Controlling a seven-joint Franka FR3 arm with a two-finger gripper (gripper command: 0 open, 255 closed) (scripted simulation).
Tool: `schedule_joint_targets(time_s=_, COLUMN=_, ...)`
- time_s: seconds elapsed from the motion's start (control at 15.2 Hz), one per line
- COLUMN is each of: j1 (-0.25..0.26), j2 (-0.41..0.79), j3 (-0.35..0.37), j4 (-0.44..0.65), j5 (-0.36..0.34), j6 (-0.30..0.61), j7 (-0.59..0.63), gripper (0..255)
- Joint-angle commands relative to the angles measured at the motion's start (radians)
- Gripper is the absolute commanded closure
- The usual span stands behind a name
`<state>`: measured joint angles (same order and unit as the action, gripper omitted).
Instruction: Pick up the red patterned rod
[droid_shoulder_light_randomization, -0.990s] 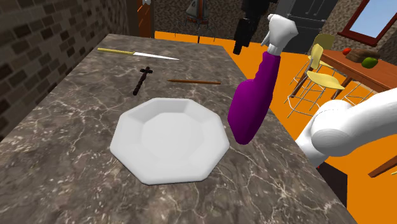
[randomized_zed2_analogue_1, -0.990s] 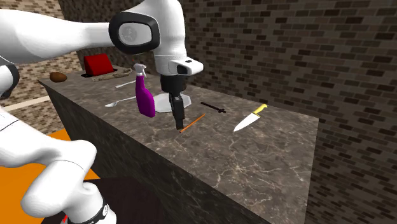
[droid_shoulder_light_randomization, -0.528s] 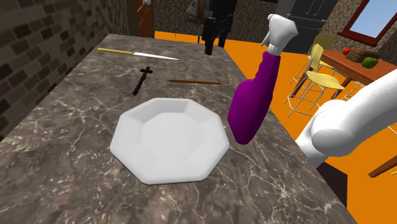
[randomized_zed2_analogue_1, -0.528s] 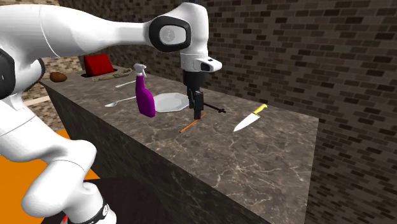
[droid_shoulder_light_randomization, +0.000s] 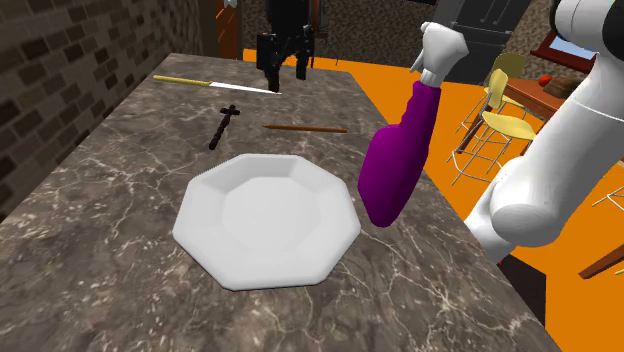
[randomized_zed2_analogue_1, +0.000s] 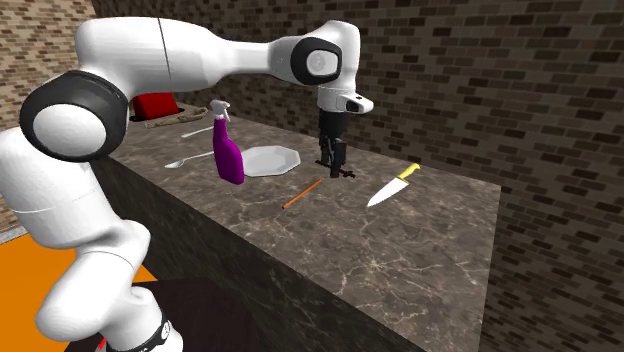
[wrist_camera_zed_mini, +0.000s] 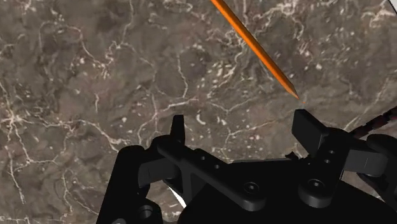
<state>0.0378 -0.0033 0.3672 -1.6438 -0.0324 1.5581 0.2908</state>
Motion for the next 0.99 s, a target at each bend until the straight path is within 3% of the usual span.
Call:
schedule_joint_targets(time_s=0.0, j1=0.020, j2=0.095, j3=0.020, j4=0.101, j5=-0.027, j6=-0.025, j7=0.047, gripper=0)
schedule_joint_targets(time_s=0.26, j1=0.084, j2=0.302, j3=0.041, j4=0.339, j5=-0.091, j6=-0.097, j7=0.128, gripper=0)
schedule_joint_targets(time_s=0.53, j1=0.178, j2=0.528, j3=0.038, j4=0.646, j5=-0.157, j6=-0.208, j7=0.180, gripper=0)
schedule_joint_targets(time_s=0.92, j1=0.153, j2=0.490, j3=0.038, j4=0.502, j5=-0.143, j6=-0.103, j7=0.181, gripper=0)
